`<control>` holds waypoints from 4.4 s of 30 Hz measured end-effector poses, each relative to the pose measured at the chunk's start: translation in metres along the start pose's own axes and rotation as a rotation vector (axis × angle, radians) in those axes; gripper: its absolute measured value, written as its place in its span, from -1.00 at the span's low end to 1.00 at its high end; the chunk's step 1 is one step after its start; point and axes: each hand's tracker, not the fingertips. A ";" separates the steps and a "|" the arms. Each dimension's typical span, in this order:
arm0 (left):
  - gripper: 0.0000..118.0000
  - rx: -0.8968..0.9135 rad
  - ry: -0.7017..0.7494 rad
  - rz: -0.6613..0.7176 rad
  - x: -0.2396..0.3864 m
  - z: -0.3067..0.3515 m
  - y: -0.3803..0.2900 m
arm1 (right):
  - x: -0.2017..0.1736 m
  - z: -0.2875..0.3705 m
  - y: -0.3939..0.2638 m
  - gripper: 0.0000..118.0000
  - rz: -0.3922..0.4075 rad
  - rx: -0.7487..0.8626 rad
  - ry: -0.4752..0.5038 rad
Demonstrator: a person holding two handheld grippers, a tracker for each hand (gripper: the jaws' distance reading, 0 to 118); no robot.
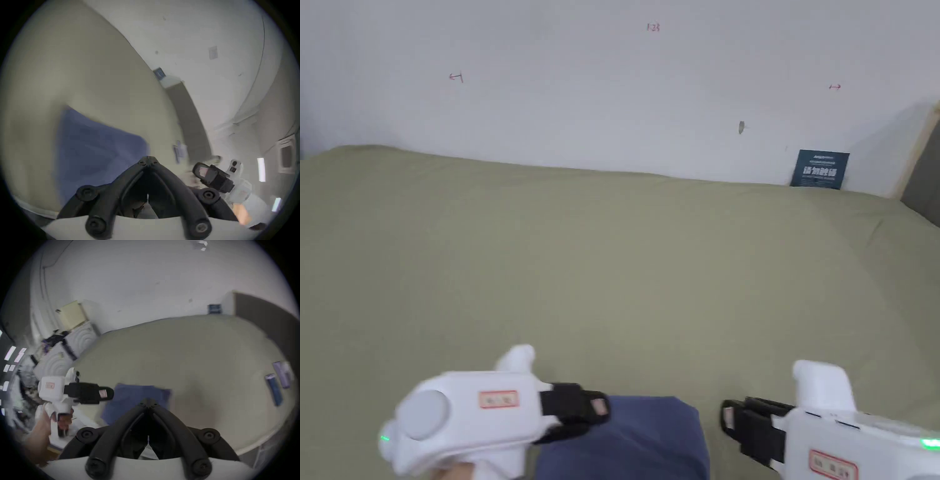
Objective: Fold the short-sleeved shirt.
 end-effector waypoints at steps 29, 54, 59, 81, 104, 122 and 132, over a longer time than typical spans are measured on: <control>0.38 -0.238 -0.270 0.312 -0.089 -0.084 -0.021 | 0.125 -0.164 -0.063 -0.99 -0.545 -0.374 0.598; -0.56 -0.260 -0.076 0.131 -0.176 0.041 0.064 | 0.104 -0.134 -0.064 -0.99 -0.502 -0.179 0.486; -0.56 -0.209 0.085 0.149 -0.237 0.139 0.123 | 0.083 -0.136 -0.061 -0.99 -0.488 -0.164 0.486; 0.11 0.362 0.753 0.150 -0.176 0.335 0.150 | 0.034 -0.085 -0.028 -0.99 -0.250 -0.145 0.422; -1.00 0.580 0.474 -0.663 0.189 0.077 -0.044 | -0.044 0.111 0.026 -0.99 0.173 0.426 -0.471; -1.00 0.709 0.572 -0.641 0.195 0.094 -0.066 | -0.077 0.112 0.020 -0.96 0.257 0.591 -0.593; 1.00 0.766 0.568 -0.681 0.203 0.095 -0.066 | -0.086 0.127 0.027 0.42 0.264 0.682 -0.553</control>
